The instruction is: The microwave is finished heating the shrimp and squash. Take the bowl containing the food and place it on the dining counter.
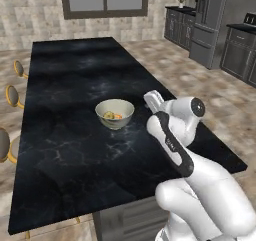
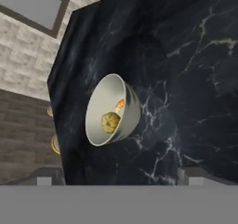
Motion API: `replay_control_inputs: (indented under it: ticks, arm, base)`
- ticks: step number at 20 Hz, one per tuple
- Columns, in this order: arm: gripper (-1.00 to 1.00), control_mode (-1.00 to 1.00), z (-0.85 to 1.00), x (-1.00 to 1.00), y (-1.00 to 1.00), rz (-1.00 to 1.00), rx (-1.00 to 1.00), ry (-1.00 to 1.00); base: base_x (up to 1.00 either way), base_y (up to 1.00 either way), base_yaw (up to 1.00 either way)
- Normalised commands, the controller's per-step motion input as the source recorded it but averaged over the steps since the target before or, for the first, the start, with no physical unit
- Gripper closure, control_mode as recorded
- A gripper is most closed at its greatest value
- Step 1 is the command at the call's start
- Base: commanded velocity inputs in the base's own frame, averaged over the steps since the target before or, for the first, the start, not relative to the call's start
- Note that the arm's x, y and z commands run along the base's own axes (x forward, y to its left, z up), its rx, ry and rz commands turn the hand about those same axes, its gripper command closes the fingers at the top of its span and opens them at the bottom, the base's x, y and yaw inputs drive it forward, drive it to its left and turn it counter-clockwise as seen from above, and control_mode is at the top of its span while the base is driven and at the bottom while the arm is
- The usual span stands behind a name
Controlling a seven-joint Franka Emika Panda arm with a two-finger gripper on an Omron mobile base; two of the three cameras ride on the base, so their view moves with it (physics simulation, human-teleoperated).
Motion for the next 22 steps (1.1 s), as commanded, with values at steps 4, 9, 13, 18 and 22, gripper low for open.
replay_control_inputs:
  ticks: [4, 9, 13, 18, 22]
  arm:
    - [-1.00, -1.00, 1.00, -1.00, -0.22, 0.00, 0.00, 0.00]
    - [-1.00, -1.00, 1.00, -1.00, -0.29, 0.06, -0.01, 0.00]
    - [-1.00, -1.00, 1.00, -1.00, -0.21, 0.14, -0.05, 0.00]
    - [-1.00, -1.00, 1.00, -1.00, -0.01, 0.20, -0.04, 0.00]
    - [-1.00, -1.00, 0.79, -1.00, 0.13, 0.24, -0.02, -0.05]
  base:
    - [0.00, 0.00, 0.00]
    - [0.00, 0.00, 0.00]
    - [0.00, 0.00, 0.00]
    - [0.00, 0.00, 0.00]
    - [0.00, 0.00, 0.00]
